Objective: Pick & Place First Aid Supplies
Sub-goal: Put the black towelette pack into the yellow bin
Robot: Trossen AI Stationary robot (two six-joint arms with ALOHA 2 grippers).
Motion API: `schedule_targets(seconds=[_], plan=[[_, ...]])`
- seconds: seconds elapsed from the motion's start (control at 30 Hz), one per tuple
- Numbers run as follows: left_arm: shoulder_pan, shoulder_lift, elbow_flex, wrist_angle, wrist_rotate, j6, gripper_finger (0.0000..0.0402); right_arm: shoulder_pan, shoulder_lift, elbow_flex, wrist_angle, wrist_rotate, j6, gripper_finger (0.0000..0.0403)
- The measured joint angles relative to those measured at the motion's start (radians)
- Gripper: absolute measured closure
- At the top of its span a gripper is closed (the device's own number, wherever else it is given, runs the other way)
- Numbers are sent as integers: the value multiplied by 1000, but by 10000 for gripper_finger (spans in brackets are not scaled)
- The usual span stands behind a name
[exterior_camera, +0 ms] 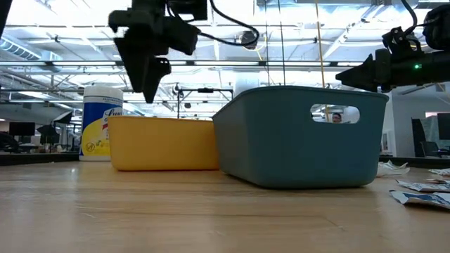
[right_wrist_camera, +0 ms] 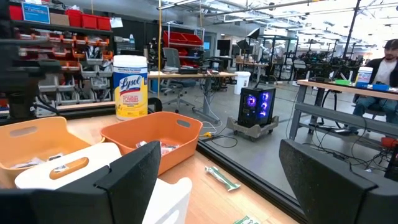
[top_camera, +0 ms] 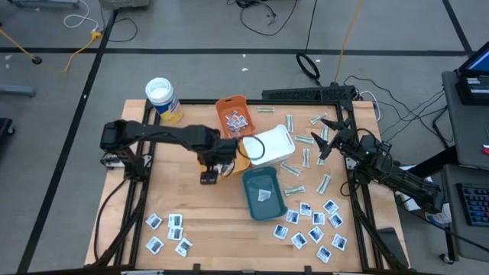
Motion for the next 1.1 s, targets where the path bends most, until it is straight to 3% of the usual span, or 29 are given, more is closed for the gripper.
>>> schedule_targets(seconds=[0.47,0.73,1.1], plan=[[-422,-5,0,13,0,-24,96,0,0,0,0,0,0,80],[-656,-5,0,50,1,-77,82,0,0,0,0,0,0,80],[-848,1,-19,150,1,-173,100,0,0,0,0,0,0,80]])
